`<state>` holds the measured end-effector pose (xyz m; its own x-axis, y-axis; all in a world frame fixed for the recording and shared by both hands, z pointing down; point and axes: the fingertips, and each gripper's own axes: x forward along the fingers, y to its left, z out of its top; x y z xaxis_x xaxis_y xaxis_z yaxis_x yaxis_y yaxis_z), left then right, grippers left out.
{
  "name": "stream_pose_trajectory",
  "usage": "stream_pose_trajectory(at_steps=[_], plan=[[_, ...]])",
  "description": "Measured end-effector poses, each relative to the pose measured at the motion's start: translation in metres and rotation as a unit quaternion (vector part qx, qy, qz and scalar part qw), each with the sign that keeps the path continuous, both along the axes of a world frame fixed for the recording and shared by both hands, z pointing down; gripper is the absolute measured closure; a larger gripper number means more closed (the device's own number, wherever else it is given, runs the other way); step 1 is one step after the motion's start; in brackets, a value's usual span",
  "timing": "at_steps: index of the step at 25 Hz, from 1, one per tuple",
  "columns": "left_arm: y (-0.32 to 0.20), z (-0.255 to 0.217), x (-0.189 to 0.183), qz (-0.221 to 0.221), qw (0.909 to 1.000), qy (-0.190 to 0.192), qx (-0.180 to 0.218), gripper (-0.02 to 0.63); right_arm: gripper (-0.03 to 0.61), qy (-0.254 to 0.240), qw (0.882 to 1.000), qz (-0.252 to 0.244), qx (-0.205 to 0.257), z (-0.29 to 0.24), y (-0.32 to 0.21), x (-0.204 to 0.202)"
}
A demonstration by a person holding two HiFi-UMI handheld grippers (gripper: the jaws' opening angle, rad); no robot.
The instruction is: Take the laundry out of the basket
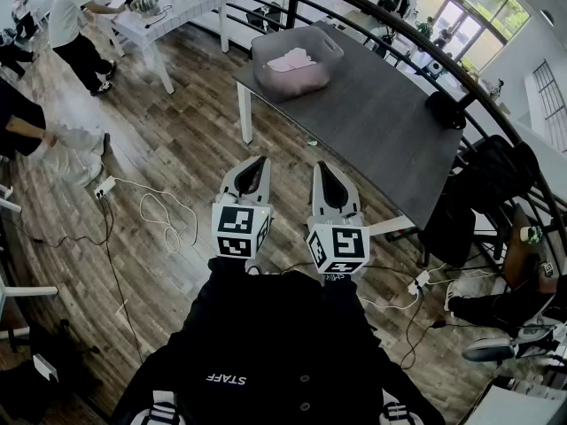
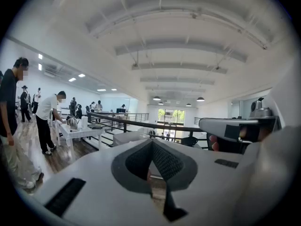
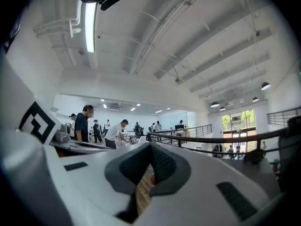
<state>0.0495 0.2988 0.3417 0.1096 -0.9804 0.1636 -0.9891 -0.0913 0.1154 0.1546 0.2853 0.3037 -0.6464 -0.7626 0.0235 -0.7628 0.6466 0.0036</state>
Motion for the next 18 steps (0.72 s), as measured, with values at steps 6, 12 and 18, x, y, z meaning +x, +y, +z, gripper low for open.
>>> stream_pose_trajectory(at_steps=[6,12,18], plan=[[0.004,0.003,-0.007,0.002,1.0000,-0.001,0.001,0.617,0.565,-0.001,1.000,0.009,-0.001,0.004,0.004,-0.005],[0.008,0.010,-0.015,0.005,1.0000,0.002,-0.005,0.617,0.565,0.005,1.000,0.018,-0.010,0.015,0.007,-0.011],[0.012,0.020,-0.024,0.004,0.9999,0.007,-0.008,0.617,0.565,0.006,0.999,0.033,-0.021,0.025,0.009,-0.013]])
